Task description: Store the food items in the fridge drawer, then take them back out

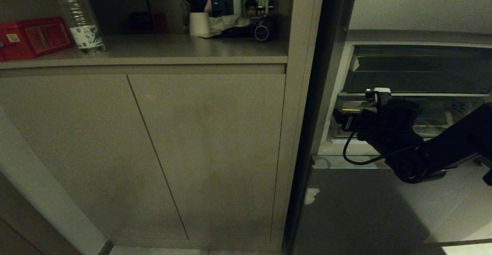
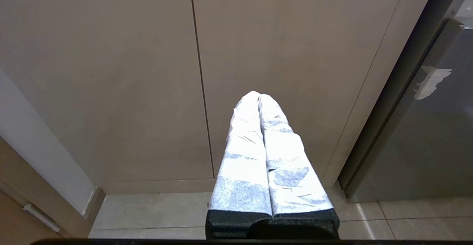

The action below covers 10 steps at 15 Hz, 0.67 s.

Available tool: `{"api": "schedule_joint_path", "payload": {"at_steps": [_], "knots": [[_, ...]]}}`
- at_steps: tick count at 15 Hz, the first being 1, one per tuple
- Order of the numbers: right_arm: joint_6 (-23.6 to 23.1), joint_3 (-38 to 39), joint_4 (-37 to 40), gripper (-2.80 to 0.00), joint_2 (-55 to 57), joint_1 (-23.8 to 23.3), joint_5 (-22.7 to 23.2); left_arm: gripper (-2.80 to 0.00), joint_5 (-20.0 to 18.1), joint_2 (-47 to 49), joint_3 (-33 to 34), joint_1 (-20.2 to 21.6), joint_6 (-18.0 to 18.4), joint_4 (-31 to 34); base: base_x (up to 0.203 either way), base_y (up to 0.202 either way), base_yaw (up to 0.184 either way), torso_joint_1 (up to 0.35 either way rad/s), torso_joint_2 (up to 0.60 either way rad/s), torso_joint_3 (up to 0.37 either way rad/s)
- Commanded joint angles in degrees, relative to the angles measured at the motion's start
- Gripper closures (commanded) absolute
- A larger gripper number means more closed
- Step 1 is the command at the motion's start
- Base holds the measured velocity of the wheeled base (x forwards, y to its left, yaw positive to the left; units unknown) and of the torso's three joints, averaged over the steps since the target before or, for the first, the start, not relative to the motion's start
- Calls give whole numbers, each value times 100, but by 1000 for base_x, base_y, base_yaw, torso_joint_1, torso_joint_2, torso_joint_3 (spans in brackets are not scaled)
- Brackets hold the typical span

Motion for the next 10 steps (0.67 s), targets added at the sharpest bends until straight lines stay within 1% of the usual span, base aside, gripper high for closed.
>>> {"api": "schedule_joint_path", "payload": {"at_steps": [1, 3, 5, 7, 10], "knots": [[0, 1, -31, 0, 4, 13, -1, 0, 1, 9, -6, 1, -2, 1, 0, 0, 0, 0, 0, 0], [-9, 0, -31, 0, -1, 98, -3, 0, 5, 9, 1, 1, -2, 1, 0, 0, 0, 0, 0, 0], [-14, -22, -29, 0, 5, 330, -65, 0, -1, 9, 2, 1, -2, 1, 0, 0, 0, 0, 0, 0], [-25, -167, -23, 0, 89, 603, -310, 0, 0, 9, 0, 1, -2, 1, 0, 0, 0, 0, 0, 0], [-27, -253, -22, 0, 153, 680, -414, 0, -1, 9, -2, 1, -2, -3, 0, 0, 0, 0, 0, 0]]}}
